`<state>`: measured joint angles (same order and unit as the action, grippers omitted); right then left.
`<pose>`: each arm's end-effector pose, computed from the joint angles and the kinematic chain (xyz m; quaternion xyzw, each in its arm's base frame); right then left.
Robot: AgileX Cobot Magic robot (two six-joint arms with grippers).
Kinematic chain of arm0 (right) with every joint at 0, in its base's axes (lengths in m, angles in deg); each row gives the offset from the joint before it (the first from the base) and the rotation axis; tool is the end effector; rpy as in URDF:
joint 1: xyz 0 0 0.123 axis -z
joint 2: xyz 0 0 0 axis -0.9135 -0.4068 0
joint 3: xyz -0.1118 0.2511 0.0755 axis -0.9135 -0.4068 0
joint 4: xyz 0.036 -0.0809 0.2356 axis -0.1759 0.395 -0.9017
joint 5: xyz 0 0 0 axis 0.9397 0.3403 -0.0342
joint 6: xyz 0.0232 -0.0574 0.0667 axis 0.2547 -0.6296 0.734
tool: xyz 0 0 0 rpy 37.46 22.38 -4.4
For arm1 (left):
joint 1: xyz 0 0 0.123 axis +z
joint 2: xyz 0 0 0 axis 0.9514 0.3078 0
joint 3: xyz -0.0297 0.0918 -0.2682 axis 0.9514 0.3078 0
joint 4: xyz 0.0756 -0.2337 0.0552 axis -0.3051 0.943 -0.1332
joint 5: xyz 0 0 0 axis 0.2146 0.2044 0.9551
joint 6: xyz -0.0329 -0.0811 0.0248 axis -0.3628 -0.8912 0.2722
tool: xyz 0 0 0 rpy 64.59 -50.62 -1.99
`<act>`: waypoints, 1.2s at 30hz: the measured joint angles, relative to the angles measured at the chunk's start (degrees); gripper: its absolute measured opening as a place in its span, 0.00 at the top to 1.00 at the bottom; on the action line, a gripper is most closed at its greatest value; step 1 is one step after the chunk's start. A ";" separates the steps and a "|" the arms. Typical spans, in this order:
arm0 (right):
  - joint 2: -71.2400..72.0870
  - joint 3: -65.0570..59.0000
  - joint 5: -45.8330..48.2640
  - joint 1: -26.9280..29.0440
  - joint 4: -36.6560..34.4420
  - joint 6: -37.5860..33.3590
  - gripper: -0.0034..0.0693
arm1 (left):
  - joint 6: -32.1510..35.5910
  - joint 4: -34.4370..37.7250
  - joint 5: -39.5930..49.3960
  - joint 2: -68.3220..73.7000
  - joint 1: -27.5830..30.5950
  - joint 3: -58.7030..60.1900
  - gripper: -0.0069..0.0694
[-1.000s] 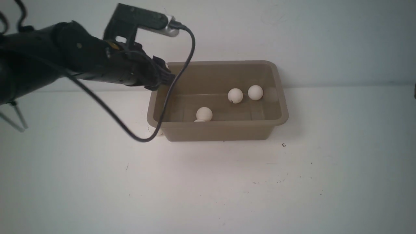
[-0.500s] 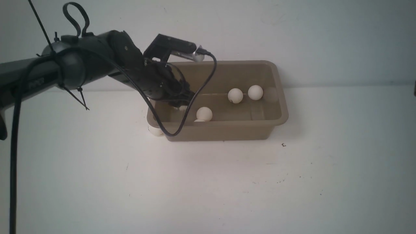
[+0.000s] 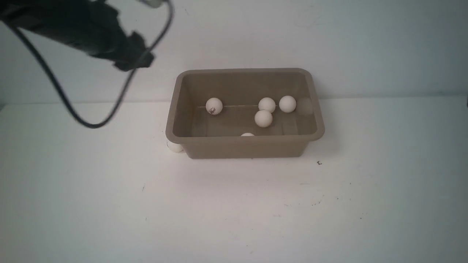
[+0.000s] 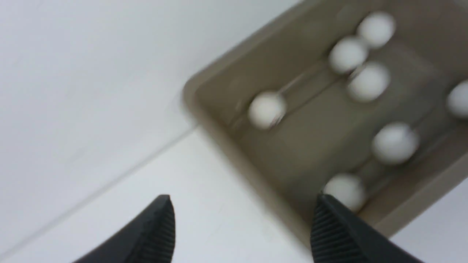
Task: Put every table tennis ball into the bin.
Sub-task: Use the left arm to clamp the table tennis ball closest to it
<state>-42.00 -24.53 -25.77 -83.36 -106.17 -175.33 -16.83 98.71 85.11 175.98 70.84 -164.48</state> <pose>0.1829 0.0434 0.3695 -0.1538 0.7141 -0.0382 0.6819 0.3885 -0.0348 0.3394 0.2692 0.8795 -0.0541 0.3887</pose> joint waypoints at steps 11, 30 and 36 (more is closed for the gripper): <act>0.00 0.00 -0.91 0.00 0.00 0.00 0.98 | 54.28 34.04 4.00 3.89 16.18 17.81 0.34; 0.00 0.00 0.91 0.00 0.00 0.00 0.98 | 94.81 54.81 13.84 22.13 16.31 19.73 0.37; 0.00 0.00 1.07 0.00 0.00 0.00 0.98 | 99.16 59.20 14.77 25.10 16.31 18.37 0.37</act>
<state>-42.00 -24.53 -24.70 -83.36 -106.17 -175.33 82.32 157.90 99.88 201.08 87.15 -146.11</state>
